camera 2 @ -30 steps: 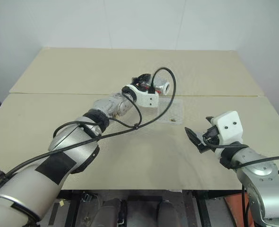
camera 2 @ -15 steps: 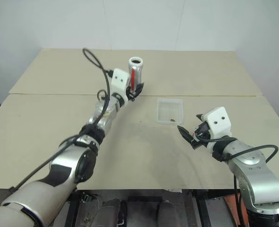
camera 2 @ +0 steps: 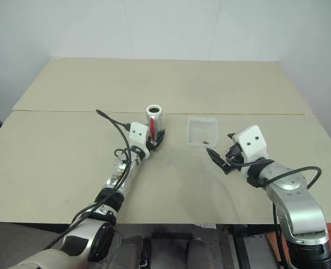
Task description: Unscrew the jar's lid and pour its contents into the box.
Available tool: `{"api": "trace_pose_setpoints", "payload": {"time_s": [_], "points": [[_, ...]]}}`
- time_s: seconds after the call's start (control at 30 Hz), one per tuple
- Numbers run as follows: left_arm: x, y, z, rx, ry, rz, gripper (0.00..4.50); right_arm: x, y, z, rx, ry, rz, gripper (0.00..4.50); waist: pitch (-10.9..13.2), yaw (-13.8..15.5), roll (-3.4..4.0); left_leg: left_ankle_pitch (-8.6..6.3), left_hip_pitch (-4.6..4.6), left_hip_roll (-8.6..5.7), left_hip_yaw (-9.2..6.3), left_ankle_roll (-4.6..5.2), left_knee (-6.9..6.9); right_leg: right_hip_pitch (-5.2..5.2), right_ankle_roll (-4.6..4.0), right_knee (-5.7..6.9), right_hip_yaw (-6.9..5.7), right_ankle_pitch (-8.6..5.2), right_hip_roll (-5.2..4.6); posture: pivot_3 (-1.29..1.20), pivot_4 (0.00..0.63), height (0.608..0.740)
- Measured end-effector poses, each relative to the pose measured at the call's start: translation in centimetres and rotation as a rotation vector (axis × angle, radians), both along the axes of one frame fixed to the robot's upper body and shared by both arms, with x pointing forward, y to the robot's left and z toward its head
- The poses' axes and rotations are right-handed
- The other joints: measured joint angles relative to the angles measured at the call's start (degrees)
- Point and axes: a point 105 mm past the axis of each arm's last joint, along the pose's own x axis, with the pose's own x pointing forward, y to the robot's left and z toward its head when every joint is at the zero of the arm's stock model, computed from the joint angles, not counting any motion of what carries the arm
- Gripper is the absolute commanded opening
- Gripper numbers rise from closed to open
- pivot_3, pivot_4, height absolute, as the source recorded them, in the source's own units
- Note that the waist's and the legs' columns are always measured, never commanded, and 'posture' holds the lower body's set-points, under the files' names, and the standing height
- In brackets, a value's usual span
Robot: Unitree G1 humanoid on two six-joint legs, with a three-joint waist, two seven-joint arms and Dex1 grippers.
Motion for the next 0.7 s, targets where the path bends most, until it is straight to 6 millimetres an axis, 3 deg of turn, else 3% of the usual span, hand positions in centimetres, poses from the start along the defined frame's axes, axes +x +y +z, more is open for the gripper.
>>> {"api": "trace_pose_setpoints", "payload": {"time_s": [0.1, 0.17, 0.3, 0.7], "points": [[0.00, -0.01, 0.00, -0.017, 0.011, -0.008, 2.77, 0.02, -0.05, -0.01, -0.005, -0.001, -0.003, 4.48, 0.0, 0.0, 0.01, 0.00, 0.02, 0.00, -0.01, 0.01, 0.00, 0.03, 0.00, -0.01, 0.00, 0.00, 0.00, 0.00, 0.150, 0.740], [-0.02, -0.02, -0.01, -0.033, 0.020, -0.017, 3.48, 0.02, -0.10, -0.04, -0.009, -0.001, -0.006, 4.50, 0.0, 0.0, 0.01, 0.00, 0.03, 0.00, -0.01, 0.01, 0.00, 0.03, 0.00, -0.01, 0.00, 0.00, 0.00, 0.00, 0.150, 0.740], [-0.04, 0.10, -0.32, -0.045, 0.044, -0.023, 4.47, 0.02, -0.13, -0.06, -0.012, -0.002, -0.007, 4.50, 0.0, 0.0, 0.02, -0.01, 0.03, 0.00, -0.03, 0.01, 0.00, 0.03, 0.00, -0.02, 0.00, 0.00, 0.00, 0.00, 0.150, 0.740], [-0.70, 0.74, -0.42, -0.025, 0.054, -0.016, 4.47, 0.40, -0.21, -0.13, -0.020, -0.008, -0.007, 4.50, 0.0, -0.1, 0.02, -0.01, 0.03, 0.01, -0.06, 0.01, -0.02, 0.02, 0.00, -0.02, 0.01, 0.00, 0.00, 0.00, 0.150, 0.740]]}}
